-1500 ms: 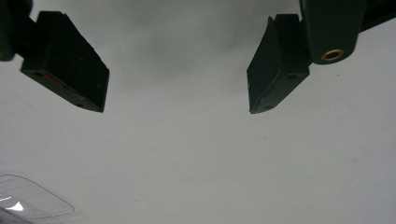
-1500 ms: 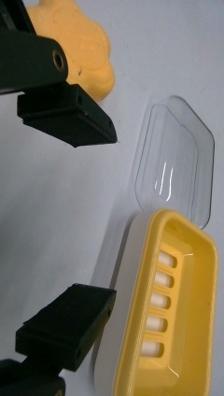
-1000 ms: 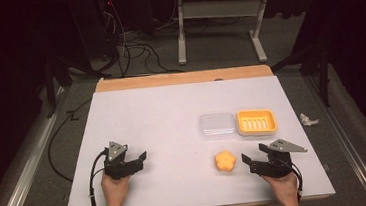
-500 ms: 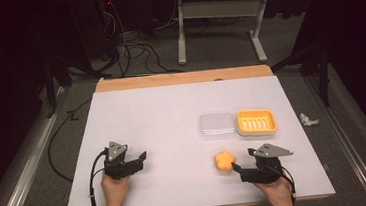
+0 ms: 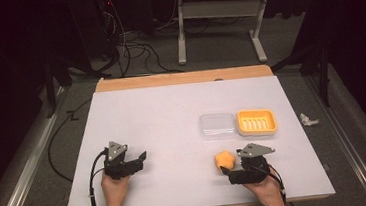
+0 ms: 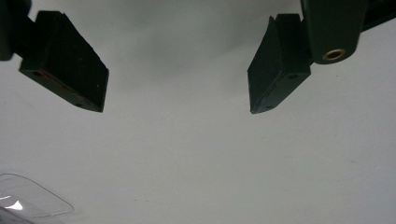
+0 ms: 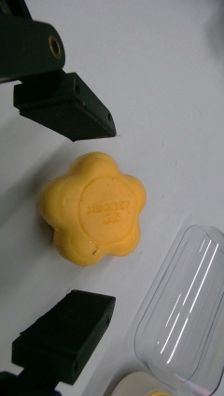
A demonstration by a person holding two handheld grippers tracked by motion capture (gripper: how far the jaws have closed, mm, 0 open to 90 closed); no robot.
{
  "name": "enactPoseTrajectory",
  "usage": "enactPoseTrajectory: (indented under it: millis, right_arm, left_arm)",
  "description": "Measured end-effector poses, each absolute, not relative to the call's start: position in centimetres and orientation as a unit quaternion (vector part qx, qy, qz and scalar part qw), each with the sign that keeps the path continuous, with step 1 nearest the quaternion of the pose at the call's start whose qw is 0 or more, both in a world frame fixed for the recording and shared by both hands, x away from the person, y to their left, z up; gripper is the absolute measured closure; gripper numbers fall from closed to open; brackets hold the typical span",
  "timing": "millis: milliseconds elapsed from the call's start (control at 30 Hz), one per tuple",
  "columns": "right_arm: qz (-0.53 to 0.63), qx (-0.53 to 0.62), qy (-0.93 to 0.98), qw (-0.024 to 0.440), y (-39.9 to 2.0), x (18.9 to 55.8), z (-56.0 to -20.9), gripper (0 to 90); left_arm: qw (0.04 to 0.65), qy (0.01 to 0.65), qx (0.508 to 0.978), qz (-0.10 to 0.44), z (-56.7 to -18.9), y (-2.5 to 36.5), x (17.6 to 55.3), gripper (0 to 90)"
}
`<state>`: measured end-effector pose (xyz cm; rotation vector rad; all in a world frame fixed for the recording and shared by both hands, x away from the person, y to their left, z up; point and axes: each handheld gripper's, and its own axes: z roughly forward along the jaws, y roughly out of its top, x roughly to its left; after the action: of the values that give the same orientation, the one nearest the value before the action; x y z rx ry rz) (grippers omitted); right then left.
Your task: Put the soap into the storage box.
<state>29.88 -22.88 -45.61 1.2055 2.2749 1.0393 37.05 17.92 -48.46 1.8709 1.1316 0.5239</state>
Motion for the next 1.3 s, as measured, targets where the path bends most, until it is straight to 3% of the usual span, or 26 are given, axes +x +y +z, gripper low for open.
enactPoseTrajectory:
  millis: [733, 1300]
  right_arm:
    - [0.313, 0.422, 0.834, 0.17, -20.4, 32.0, -46.8, 15.7]
    - [0.296, 0.414, 0.84, 0.187, -20.3, 31.9, -47.2, 26.0]
  left_arm:
    - [0.433, 0.454, 0.75, 0.21, -48.5, 17.9, 37.0, 20.9]
    - [0.432, 0.455, 0.75, 0.209, -48.5, 17.9, 37.0, 20.9]
